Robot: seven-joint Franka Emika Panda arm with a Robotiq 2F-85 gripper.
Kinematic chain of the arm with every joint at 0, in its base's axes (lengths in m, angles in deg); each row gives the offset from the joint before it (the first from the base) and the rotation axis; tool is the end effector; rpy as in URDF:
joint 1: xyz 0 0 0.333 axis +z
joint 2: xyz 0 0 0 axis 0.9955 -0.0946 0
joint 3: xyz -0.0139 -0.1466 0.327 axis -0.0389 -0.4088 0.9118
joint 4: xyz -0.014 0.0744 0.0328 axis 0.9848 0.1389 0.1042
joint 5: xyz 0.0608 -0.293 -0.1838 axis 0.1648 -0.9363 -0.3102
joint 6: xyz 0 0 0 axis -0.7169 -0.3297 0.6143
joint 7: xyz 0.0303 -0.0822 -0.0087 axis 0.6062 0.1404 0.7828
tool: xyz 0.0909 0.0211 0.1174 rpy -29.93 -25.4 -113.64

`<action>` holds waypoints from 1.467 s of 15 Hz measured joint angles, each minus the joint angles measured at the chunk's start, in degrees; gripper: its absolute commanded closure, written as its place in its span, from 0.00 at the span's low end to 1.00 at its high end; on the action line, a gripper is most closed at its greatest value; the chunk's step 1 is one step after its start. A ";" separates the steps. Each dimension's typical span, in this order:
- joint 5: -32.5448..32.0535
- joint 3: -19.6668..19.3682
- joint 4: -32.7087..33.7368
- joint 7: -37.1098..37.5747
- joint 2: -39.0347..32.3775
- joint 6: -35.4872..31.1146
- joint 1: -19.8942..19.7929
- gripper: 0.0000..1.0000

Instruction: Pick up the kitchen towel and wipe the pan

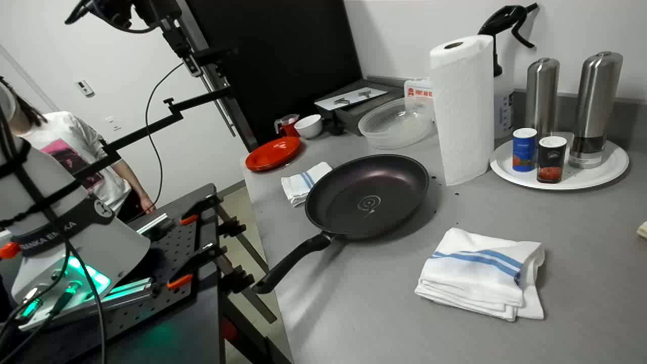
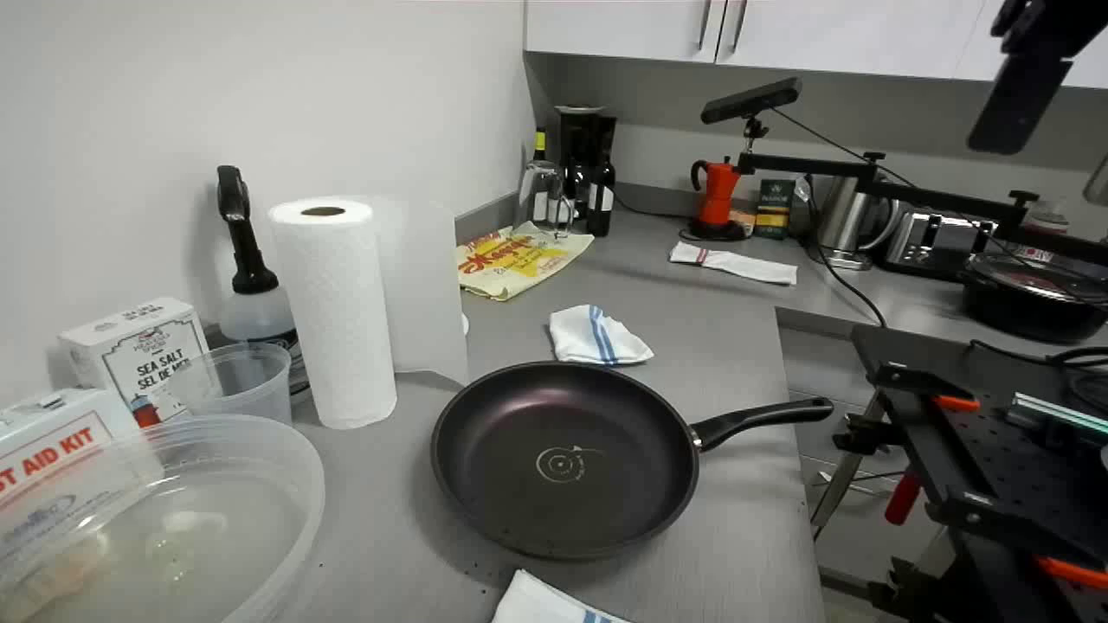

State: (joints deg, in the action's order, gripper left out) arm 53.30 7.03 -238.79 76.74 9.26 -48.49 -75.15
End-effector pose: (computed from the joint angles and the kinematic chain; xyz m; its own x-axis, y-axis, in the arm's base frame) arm 0.2554 0.1647 0.4142 0.9986 0.0059 0.0520 0.0011 -0.9957 0.0926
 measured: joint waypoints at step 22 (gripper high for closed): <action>-3.13 -4.57 -1.36 4.21 -7.04 -8.43 -6.77 0.00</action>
State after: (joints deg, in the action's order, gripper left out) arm 50.18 2.46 -240.15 80.95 2.22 -56.92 -81.92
